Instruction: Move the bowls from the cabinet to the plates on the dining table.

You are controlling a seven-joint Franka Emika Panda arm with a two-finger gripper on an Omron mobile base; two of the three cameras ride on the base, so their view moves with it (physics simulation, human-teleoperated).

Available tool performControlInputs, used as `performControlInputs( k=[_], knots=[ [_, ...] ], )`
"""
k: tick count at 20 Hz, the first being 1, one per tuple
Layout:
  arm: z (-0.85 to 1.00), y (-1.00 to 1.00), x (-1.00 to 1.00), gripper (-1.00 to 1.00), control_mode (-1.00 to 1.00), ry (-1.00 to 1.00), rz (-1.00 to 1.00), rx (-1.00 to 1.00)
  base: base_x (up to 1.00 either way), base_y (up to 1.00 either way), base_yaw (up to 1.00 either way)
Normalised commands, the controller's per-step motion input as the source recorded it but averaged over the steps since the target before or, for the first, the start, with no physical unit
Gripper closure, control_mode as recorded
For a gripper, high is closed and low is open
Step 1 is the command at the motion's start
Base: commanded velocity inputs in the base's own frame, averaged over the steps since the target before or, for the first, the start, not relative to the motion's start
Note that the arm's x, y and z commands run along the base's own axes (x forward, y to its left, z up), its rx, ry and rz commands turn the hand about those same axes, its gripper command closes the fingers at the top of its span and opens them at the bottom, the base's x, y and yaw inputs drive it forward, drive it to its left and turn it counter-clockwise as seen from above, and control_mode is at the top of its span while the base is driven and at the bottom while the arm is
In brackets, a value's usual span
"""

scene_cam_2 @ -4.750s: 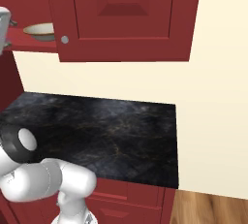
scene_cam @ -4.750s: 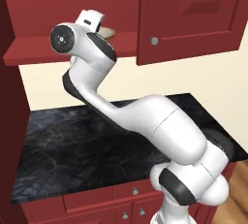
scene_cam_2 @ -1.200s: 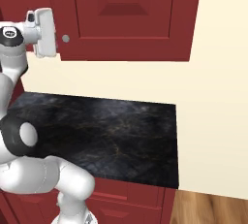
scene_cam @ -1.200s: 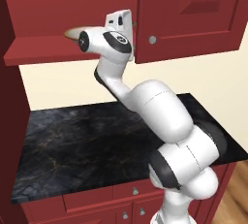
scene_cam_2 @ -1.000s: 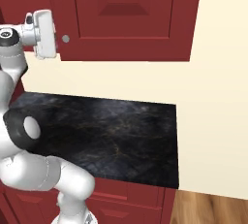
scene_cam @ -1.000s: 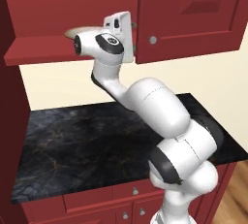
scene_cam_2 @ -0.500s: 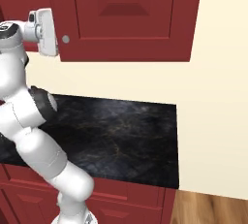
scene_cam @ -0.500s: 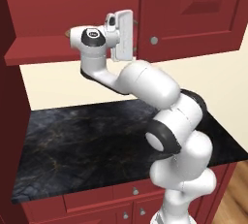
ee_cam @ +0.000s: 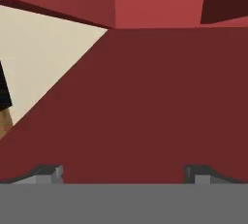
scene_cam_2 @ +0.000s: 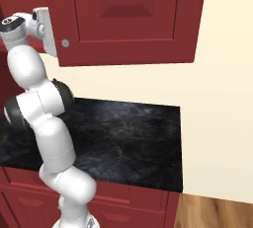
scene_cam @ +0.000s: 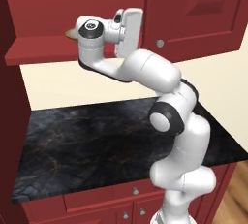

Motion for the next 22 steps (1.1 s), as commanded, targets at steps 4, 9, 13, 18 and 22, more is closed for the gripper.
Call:
performControlInputs(
  k=[4,9,13,18,22],
  knots=[
    [0.01,-0.27,-0.89,-1.00,-1.00,-0.12,-0.02,0.00,0.00,0.00,0.00],
    [0.00,-0.33,-1.00,-1.00,-1.00,-0.19,-0.01,0.00,0.00,0.00,0.00],
    [-0.04,-0.53,-1.00,-1.00,-1.00,-0.17,0.00,0.00,0.00,0.00,0.00],
    [0.00,-0.56,-1.00,-1.00,-1.00,-0.15,0.00,0.00,0.00,0.00,0.00],
    [0.00,-0.63,-1.00,-1.00,-1.00,-0.10,0.00,0.00,0.00,0.00,0.00]
  ],
)
